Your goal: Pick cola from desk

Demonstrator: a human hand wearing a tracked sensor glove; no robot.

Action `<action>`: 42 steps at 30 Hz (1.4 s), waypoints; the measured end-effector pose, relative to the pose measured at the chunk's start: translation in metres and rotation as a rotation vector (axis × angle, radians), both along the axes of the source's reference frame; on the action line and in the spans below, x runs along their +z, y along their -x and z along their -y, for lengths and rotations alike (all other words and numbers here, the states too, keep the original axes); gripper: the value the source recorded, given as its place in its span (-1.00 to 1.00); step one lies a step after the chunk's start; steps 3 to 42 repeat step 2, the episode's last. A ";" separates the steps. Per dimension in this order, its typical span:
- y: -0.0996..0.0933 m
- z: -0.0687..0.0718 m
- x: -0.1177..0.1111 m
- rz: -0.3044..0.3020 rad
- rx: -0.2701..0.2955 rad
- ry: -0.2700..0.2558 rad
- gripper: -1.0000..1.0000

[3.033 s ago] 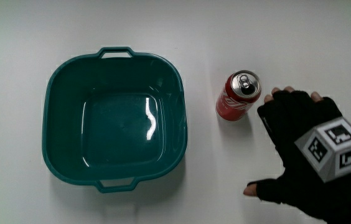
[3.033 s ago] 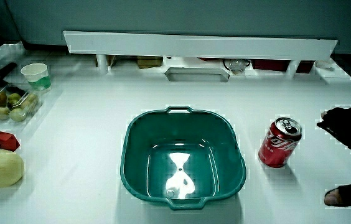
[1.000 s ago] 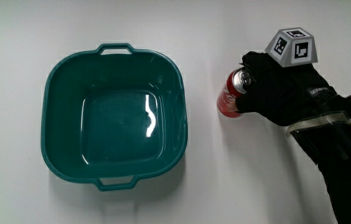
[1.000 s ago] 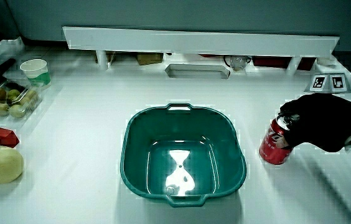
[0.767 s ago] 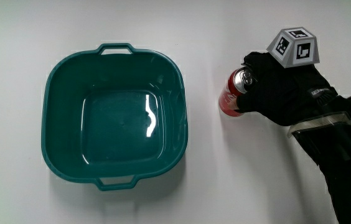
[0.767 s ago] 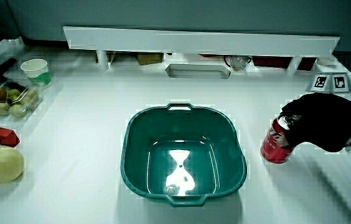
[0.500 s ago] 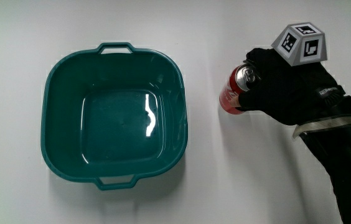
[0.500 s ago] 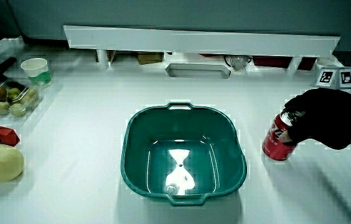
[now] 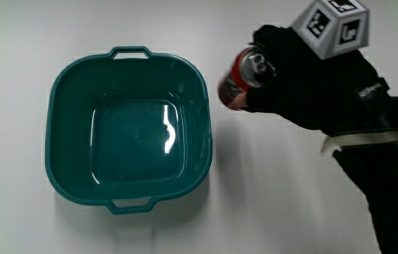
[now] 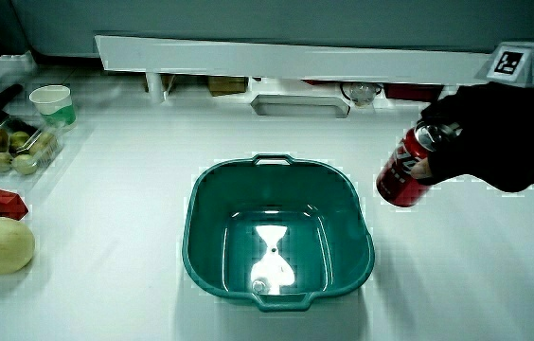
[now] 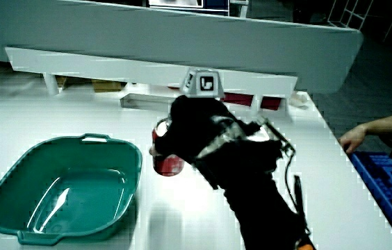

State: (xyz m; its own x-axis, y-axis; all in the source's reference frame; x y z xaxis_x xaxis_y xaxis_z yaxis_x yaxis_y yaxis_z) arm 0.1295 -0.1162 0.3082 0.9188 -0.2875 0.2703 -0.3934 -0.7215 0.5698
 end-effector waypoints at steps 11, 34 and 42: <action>0.012 0.001 -0.004 0.033 -0.029 0.019 1.00; 0.012 0.001 -0.004 0.033 -0.029 0.019 1.00; 0.012 0.001 -0.004 0.033 -0.029 0.019 1.00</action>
